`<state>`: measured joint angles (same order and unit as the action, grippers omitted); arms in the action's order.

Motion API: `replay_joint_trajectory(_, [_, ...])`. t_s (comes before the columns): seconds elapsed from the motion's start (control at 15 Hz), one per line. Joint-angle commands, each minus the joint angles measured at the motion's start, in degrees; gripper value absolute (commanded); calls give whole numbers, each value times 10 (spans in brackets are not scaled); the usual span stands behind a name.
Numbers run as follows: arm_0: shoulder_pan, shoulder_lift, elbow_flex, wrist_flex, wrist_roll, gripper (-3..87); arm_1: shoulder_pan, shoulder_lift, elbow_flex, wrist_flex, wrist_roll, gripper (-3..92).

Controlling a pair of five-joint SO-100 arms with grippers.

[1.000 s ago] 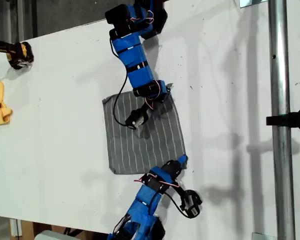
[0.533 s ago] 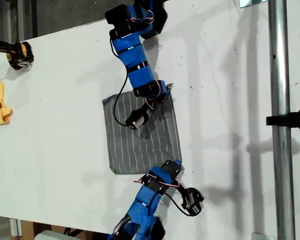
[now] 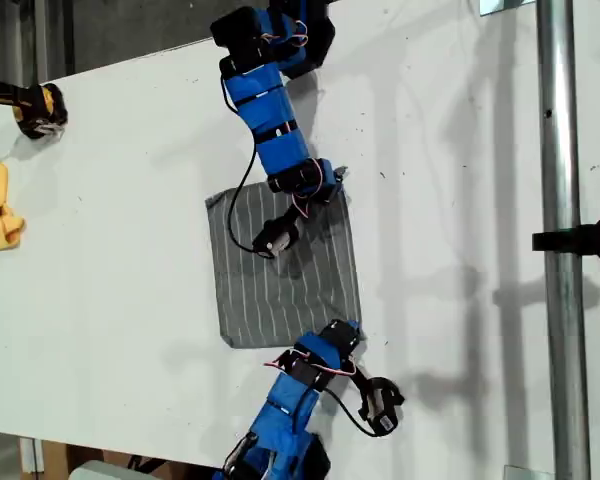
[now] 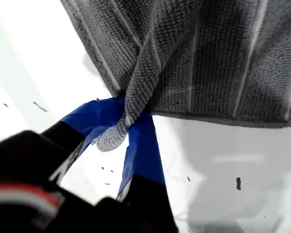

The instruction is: Grasp corners of a towel and fold twice.

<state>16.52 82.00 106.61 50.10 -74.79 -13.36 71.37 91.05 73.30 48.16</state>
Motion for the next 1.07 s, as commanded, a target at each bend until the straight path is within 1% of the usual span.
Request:
replay_joint_trajectory(0.0, [11, 83, -20, 43, 26, -15, -16, 81, -52, 27, -7, -1])
replay_joint_trajectory(0.2, [41, 138, -55, 119, 64, -15, -41, 105, -123, 81, -13, -1])
replay_joint_trajectory(0.33, [71, 142, -76, 149, 76, -15, -69, 110, -155, 103, -12, -1])
replay_joint_trajectory(0.47, [100, 143, -79, 152, 70, -15, -103, 107, -177, 111, -9, -1])
replay_joint_trajectory(0.6, [102, 145, -79, 146, 63, -15, -105, 105, -185, 113, -10, -1])
replay_joint_trajectory(0.67, [85, 151, -80, 154, 59, -15, -91, 109, -186, 113, -13, -1])
replay_joint_trajectory(0.73, [62, 169, -77, 159, 69, -15, -70, 113, -187, 113, -23, -1])
replay_joint_trajectory(0.8, [28, 192, -72, 163, 93, -15, -43, 121, -187, 113, -37, -1])
replay_joint_trajectory(1.0, [-93, 227, -60, 198, 188, -15, 60, 138, -178, 118, -72, -1])
